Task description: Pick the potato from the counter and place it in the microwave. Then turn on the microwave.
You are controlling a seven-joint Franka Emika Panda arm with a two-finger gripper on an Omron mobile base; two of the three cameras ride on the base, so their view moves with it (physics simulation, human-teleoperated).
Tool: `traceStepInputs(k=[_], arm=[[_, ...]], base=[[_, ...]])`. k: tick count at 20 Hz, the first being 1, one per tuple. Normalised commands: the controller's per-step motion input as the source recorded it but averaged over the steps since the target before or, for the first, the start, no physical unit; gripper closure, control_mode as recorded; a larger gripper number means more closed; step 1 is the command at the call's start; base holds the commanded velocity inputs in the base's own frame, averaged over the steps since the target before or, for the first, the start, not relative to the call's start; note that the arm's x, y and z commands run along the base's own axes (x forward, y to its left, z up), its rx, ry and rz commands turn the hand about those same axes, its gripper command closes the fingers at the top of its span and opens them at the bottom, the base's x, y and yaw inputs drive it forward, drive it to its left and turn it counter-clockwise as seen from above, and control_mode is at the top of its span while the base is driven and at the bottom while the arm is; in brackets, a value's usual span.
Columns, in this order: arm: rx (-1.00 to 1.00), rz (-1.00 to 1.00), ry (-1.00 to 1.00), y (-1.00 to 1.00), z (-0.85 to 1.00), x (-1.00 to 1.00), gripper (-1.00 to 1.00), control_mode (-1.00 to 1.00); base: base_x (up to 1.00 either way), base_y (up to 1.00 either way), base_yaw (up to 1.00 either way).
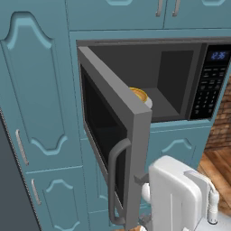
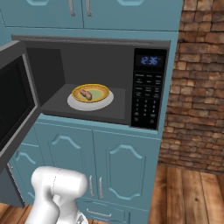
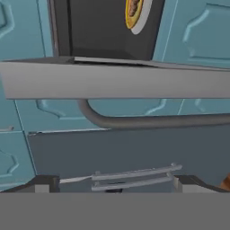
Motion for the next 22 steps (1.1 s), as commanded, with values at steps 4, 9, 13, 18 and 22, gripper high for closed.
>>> traceStepInputs(k=[4, 9, 13, 18, 22], arm=[[0.00, -0.10, -0.10, 0.02, -0.16, 0.14, -1.00, -1.00], [0.00, -0.07, -0.04, -0.04, -0.10, 0.11, -1.00, -1.00], [0.00, -0.06, 0.00, -0.14, -0.07, 0.05, -1.00, -1.00], [0.00, -0.05, 0.00, -0.23, -0.04, 0.04, -1.00, -1.00], [0.00, -0.05, 0.00, -0.17, -0.03, 0.10, -1.00, -1.00]], base=[[0.00, 0.00, 0.00], [0.00, 0.00, 0.00], [0.00, 0.00, 0.00], [0.00, 0.00, 0.00], [0.00, 0.00, 0.00]])
